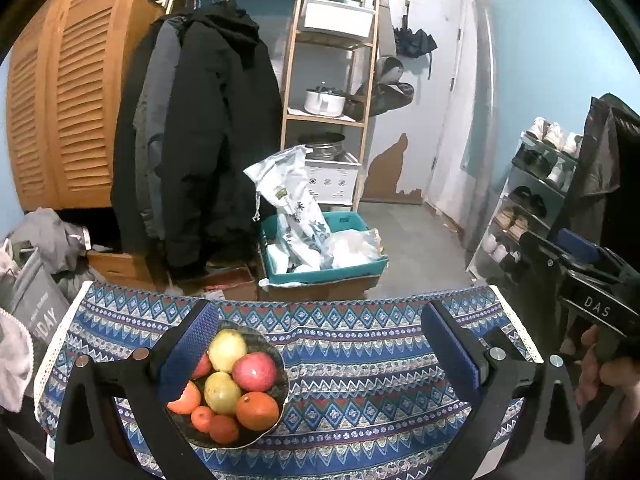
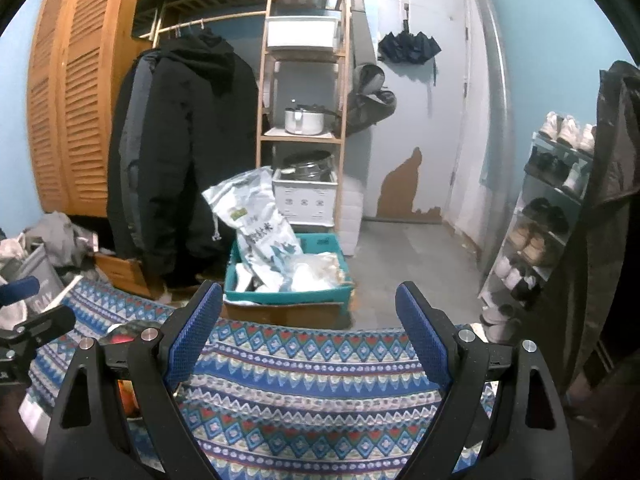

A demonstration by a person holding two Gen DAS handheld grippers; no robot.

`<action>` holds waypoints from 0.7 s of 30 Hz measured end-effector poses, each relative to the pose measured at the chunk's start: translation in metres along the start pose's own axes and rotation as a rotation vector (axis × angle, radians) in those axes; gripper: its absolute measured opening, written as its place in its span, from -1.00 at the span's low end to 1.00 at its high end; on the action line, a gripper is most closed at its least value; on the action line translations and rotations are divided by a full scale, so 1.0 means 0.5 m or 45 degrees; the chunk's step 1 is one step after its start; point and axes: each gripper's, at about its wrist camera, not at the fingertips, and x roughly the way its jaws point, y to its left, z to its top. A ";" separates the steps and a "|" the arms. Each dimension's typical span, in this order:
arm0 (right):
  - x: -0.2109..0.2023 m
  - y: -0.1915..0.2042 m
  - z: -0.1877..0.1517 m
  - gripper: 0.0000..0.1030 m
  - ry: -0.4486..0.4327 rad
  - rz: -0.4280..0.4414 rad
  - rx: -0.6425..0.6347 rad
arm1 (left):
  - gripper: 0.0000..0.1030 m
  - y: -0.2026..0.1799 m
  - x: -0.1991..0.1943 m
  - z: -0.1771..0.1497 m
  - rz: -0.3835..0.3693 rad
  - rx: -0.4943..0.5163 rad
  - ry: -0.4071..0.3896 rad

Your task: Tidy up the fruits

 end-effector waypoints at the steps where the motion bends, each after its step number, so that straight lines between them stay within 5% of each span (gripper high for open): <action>1: 0.001 -0.002 0.000 0.69 -0.001 0.000 0.004 | 0.98 -0.001 -0.001 0.001 0.000 0.002 -0.003; 21: 0.013 0.003 -0.002 0.69 0.011 0.007 0.001 | 0.98 0.000 -0.010 0.004 0.024 -0.011 -0.064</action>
